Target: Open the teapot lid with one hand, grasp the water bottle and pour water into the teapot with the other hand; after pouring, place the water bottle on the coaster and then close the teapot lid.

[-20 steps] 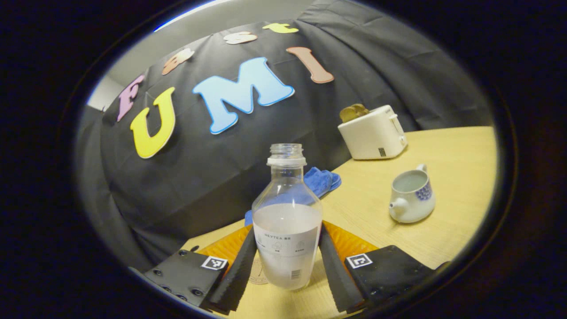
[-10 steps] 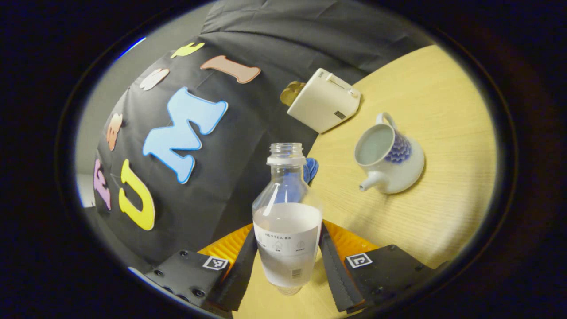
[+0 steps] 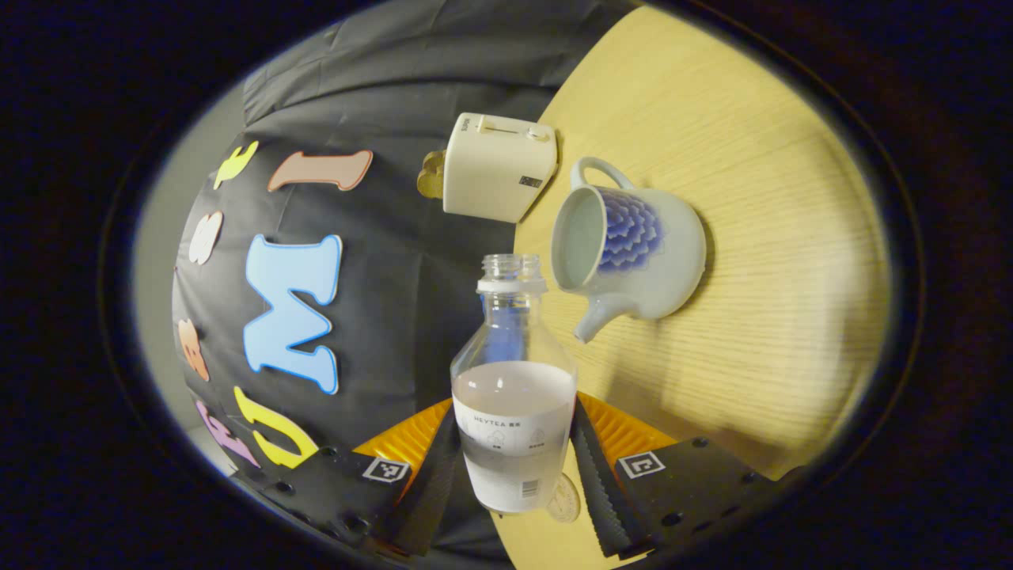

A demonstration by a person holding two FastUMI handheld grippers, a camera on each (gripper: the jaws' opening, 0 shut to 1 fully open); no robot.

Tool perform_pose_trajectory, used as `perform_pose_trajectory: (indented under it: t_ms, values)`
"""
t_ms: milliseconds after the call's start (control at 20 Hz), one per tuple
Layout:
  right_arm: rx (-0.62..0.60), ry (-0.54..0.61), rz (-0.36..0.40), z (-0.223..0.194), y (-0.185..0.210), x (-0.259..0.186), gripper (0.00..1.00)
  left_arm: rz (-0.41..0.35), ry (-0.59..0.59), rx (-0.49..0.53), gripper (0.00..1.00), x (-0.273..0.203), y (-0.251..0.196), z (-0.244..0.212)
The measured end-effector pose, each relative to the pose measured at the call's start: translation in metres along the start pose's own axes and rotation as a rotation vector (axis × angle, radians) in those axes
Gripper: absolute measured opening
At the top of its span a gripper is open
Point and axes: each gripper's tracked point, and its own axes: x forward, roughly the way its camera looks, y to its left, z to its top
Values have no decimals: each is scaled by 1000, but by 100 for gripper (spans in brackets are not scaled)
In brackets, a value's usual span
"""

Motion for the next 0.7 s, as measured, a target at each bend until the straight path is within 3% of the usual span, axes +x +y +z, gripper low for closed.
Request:
perform_pose_trajectory:
  t_ms: [700]
  values:
    - [17,40,18,-12,-2,4,9,-15,47,297,87,0,14,3]
